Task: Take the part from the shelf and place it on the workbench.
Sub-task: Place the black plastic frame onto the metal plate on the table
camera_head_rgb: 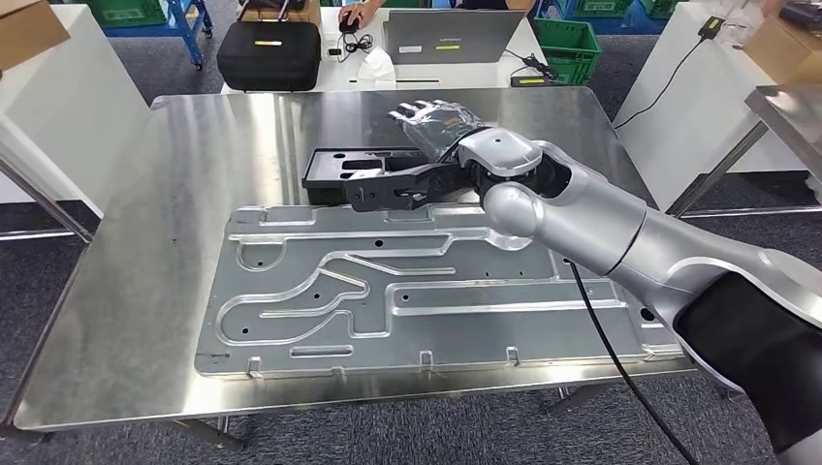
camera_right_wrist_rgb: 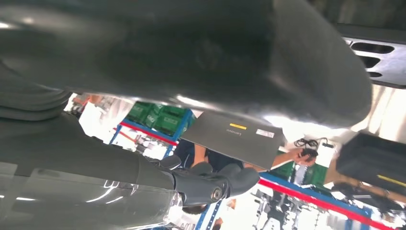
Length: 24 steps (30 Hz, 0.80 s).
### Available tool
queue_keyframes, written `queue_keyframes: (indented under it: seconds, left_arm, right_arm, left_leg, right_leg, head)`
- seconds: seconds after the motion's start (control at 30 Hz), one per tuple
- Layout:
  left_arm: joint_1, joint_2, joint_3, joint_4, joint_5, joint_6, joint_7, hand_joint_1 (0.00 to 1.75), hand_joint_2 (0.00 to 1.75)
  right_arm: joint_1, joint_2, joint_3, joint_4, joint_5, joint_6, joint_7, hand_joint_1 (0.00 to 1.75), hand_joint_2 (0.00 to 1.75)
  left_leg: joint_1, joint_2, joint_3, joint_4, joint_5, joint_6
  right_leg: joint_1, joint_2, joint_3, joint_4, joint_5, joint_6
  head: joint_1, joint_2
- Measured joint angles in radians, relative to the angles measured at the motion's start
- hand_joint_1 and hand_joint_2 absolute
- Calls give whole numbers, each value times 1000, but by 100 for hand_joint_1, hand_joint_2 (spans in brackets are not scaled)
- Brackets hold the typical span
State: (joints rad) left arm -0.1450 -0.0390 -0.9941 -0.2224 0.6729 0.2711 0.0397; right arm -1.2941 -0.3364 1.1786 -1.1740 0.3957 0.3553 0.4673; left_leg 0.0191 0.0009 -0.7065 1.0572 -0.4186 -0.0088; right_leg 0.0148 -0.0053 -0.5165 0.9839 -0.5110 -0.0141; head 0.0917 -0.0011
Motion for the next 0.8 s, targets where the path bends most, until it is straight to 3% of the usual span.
queue_keyframes:
  seconds: [0.03,0.1,0.13,0.17,0.23,0.3,0.33,0.4,0.53,0.67,0.73,0.77,0.8]
  left_arm:
    - [0,0,0,0,0,0,0,0,0]
    - [0,2,0,0,0,0,0,0,0]
    - [0,2,0,0,0,0,0,0,0]
    - [0,3,0,0,0,0,0,0,0]
    - [-1,5,0,0,0,0,0,0,0]
    - [-3,6,0,0,-1,0,0,0,0]
    - [-4,6,0,0,-1,0,0,0,0]
    - [-6,7,0,0,-2,0,0,0,0]
    - [-8,8,0,0,-3,0,2,0,0]
    - [-9,9,0,0,-3,0,2,0,0]
    - [-10,9,0,0,-3,0,2,0,0]
    - [-10,10,0,0,-3,-1,2,0,0]
    - [-11,12,0,1,-3,-3,2,0,0]
  right_arm:
    - [-1,0,0,0,0,0,0,0,0]
    - [-2,0,1,0,0,0,1,0,0]
    - [-1,0,1,0,0,0,2,0,0]
    - [0,-1,2,0,0,0,3,0,0]
    - [0,-1,2,0,0,0,3,0,0]
    - [-3,-3,1,-1,0,0,4,0,0]
    - [-4,-4,0,-2,0,-1,4,0,0]
    - [-6,-6,-4,-3,0,-3,5,0,0]
    - [-5,-8,-6,-4,-1,-4,6,0,0]
    - [-5,-9,-6,-4,-1,-4,6,0,0]
    - [-5,-10,-7,-3,-1,-4,6,0,0]
    - [-3,-11,-7,-3,-2,-5,6,0,0]
    - [1,-12,-7,-3,-4,-7,7,0,0]
  left_leg:
    - [-1,0,-10,27,-36,-3]
    - [0,-1,-37,133,-134,-10]
    - [0,-2,-47,193,-166,-13]
    - [0,-2,-48,233,-175,-17]
    - [0,-1,-5,227,-139,-21]
    - [1,2,89,116,-110,-24]
    - [0,1,130,60,-115,-20]
    - [-3,-1,164,0,-134,-8]
    - [-1,-3,147,-8,-111,24]
    - [0,-3,141,-8,-106,29]
    - [0,-3,133,-8,-99,33]
    - [-1,-4,119,-7,-87,36]
    - [-3,-4,97,-7,-70,38]
  right_leg:
    - [-3,-3,-7,-9,15,-4]
    - [-5,-6,-30,-12,38,-9]
    - [-5,-6,-45,-11,48,-9]
    - [-5,-6,-60,-8,58,-8]
    - [-7,-6,-93,2,75,-2]
    - [-9,-6,-122,19,85,7]
    - [-9,-6,-134,29,89,12]
    - [-8,-7,-146,41,99,21]
    - [-12,-4,-156,46,97,38]
    - [-13,-2,-161,55,78,42]
    - [-14,-2,-168,84,41,47]
    - [-15,-1,-180,152,-8,50]
    - [-16,-1,-178,211,-39,50]
  head:
    - [-6,0]
    - [-20,0]
    - [-26,0]
    - [-31,0]
    - [-38,0]
    - [-42,0]
    - [-42,0]
    - [-40,0]
    - [-41,0]
    - [-41,0]
    - [-36,0]
    - [-32,0]
    - [-25,0]
